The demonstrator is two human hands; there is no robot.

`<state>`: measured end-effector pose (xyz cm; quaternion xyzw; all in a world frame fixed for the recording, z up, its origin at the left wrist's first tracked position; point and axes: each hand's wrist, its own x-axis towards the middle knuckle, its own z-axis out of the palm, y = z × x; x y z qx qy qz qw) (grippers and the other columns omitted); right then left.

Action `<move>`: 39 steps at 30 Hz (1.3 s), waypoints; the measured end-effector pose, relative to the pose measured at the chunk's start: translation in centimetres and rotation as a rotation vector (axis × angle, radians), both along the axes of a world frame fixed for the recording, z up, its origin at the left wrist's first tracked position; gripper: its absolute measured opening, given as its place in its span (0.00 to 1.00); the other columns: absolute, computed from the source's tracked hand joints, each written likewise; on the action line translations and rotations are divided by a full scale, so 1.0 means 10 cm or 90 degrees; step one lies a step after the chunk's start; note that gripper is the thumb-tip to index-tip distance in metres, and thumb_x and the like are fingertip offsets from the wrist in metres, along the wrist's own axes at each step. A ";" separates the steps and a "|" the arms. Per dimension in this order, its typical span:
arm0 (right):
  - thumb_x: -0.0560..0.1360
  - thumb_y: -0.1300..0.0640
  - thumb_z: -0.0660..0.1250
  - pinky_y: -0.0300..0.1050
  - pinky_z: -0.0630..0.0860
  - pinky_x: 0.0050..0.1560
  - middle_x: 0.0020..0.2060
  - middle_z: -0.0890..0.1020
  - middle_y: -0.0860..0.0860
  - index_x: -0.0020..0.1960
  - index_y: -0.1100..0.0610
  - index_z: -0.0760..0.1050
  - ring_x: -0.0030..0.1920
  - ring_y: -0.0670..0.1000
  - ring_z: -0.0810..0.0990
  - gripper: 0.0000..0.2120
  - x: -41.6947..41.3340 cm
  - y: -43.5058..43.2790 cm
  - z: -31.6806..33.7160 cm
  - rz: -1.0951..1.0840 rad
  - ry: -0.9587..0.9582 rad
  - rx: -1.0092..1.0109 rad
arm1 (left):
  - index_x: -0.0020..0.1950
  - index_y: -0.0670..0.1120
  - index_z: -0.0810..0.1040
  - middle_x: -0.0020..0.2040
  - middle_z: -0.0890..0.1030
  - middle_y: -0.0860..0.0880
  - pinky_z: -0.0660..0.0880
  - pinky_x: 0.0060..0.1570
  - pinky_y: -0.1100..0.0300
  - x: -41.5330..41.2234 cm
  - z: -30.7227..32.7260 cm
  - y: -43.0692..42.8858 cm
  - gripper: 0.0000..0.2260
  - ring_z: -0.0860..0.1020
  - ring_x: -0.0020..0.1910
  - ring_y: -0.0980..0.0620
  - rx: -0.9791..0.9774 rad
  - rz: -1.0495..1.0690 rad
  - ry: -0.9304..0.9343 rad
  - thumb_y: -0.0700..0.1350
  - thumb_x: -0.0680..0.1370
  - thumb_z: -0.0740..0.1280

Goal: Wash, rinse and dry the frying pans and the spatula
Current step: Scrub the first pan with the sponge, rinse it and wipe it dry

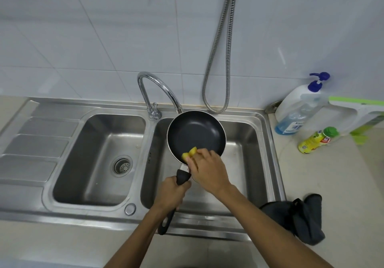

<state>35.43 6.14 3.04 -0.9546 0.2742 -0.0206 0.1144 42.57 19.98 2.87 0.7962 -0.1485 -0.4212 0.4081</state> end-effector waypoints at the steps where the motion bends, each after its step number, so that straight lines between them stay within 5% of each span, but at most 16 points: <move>1: 0.83 0.40 0.51 0.56 0.79 0.47 0.51 0.83 0.54 0.53 0.55 0.83 0.44 0.60 0.80 0.26 0.01 0.06 0.01 0.002 0.004 0.033 | 0.35 0.45 0.74 0.26 0.75 0.50 0.70 0.28 0.57 -0.02 -0.01 0.00 0.12 0.72 0.24 0.51 0.011 -0.019 -0.007 0.47 0.76 0.69; 4: 0.82 0.38 0.42 0.57 0.77 0.53 0.61 0.79 0.53 0.60 0.53 0.80 0.50 0.61 0.78 0.32 0.15 0.08 0.02 0.026 -0.001 0.087 | 0.36 0.45 0.76 0.27 0.76 0.50 0.70 0.32 0.55 -0.11 -0.04 0.03 0.11 0.73 0.26 0.51 0.027 -0.062 -0.022 0.50 0.74 0.69; 7: 0.81 0.42 0.43 0.57 0.75 0.57 0.69 0.75 0.53 0.65 0.50 0.78 0.54 0.63 0.76 0.29 0.28 -0.09 -0.08 0.052 0.011 -0.008 | 0.33 0.46 0.72 0.27 0.73 0.51 0.67 0.31 0.57 -0.17 -0.04 0.03 0.11 0.70 0.25 0.52 0.032 -0.062 -0.022 0.48 0.73 0.69; 13: 0.79 0.46 0.55 0.57 0.76 0.58 0.60 0.81 0.59 0.60 0.55 0.82 0.52 0.65 0.78 0.21 0.15 -0.60 -0.23 -0.022 0.078 -0.118 | 0.33 0.47 0.69 0.27 0.71 0.51 0.65 0.28 0.60 -0.14 -0.07 0.06 0.14 0.68 0.24 0.53 0.035 -0.025 -0.004 0.47 0.74 0.70; 17: 0.81 0.44 0.51 0.54 0.77 0.54 0.55 0.82 0.59 0.59 0.55 0.81 0.52 0.61 0.80 0.24 -0.14 -0.42 -0.31 0.089 0.072 -0.092 | 0.33 0.47 0.70 0.26 0.72 0.51 0.67 0.27 0.63 -0.10 -0.09 0.05 0.13 0.70 0.24 0.53 0.029 -0.025 -0.005 0.46 0.75 0.69; 21: 0.81 0.35 0.44 0.53 0.74 0.57 0.54 0.82 0.55 0.56 0.53 0.79 0.56 0.58 0.78 0.32 -0.05 0.01 -0.17 0.069 0.052 0.130 | 0.34 0.47 0.74 0.28 0.75 0.51 0.68 0.28 0.63 -0.22 -0.11 0.02 0.11 0.71 0.26 0.54 0.043 -0.058 -0.009 0.46 0.76 0.69; 27: 0.73 0.40 0.71 0.51 0.77 0.47 0.39 0.81 0.51 0.44 0.53 0.71 0.43 0.53 0.81 0.18 0.18 -0.14 0.10 -0.103 -0.072 0.542 | 0.35 0.46 0.72 0.27 0.73 0.52 0.68 0.32 0.56 -0.18 -0.12 0.06 0.11 0.71 0.26 0.52 0.043 -0.034 0.000 0.48 0.75 0.69; 33: 0.72 0.36 0.72 0.52 0.78 0.46 0.58 0.83 0.51 0.64 0.42 0.75 0.52 0.56 0.82 0.23 0.11 -0.66 0.52 -0.268 -0.266 1.025 | 0.35 0.45 0.71 0.26 0.70 0.50 0.66 0.25 0.62 -0.03 -0.08 0.15 0.13 0.68 0.22 0.53 0.024 0.047 0.031 0.44 0.77 0.69; 39: 0.81 0.46 0.65 0.45 0.71 0.35 0.49 0.84 0.55 0.53 0.45 0.76 0.41 0.58 0.82 0.04 0.08 -0.96 0.64 -0.316 -0.333 1.031 | 0.34 0.45 0.70 0.24 0.68 0.48 0.65 0.23 0.60 -0.05 -0.13 0.23 0.14 0.66 0.20 0.52 0.010 0.092 0.095 0.43 0.77 0.69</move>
